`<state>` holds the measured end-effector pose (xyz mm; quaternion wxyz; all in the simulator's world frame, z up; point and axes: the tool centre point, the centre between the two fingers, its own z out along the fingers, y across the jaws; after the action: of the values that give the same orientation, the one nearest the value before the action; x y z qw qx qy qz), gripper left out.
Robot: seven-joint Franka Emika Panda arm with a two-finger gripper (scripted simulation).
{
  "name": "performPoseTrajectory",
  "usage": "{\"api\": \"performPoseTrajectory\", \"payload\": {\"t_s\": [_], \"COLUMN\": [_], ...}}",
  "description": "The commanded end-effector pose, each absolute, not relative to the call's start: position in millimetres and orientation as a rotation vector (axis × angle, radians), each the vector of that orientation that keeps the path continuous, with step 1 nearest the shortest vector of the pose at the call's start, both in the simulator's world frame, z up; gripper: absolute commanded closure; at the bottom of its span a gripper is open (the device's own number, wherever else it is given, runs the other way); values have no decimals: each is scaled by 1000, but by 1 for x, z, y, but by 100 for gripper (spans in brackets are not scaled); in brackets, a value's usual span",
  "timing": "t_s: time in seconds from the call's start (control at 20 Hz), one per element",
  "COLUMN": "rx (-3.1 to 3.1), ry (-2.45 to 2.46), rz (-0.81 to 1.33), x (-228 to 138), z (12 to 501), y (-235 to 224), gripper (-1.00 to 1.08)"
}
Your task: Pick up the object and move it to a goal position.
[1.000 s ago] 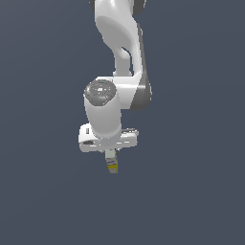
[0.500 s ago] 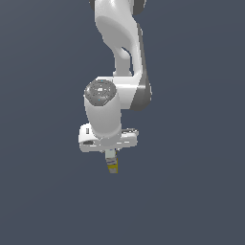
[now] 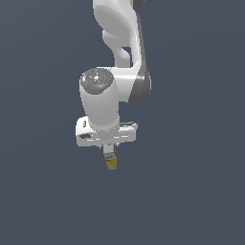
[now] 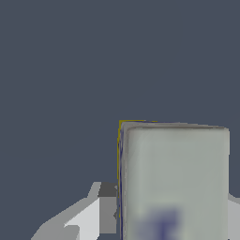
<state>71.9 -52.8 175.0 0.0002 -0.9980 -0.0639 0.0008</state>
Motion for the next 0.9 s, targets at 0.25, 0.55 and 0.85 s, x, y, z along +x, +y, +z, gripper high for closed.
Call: {"api": "performPoseTrajectory", "payload": {"t_s": [0.25, 0.55, 0.85], "rx": [-3135, -3135, -3134], "ry": [-200, -200, -200], "rz": [0, 0, 0], "x": [53, 30, 7], "z": [230, 295, 362], "y": [-65, -80, -95], "gripper": [108, 108, 108]}}
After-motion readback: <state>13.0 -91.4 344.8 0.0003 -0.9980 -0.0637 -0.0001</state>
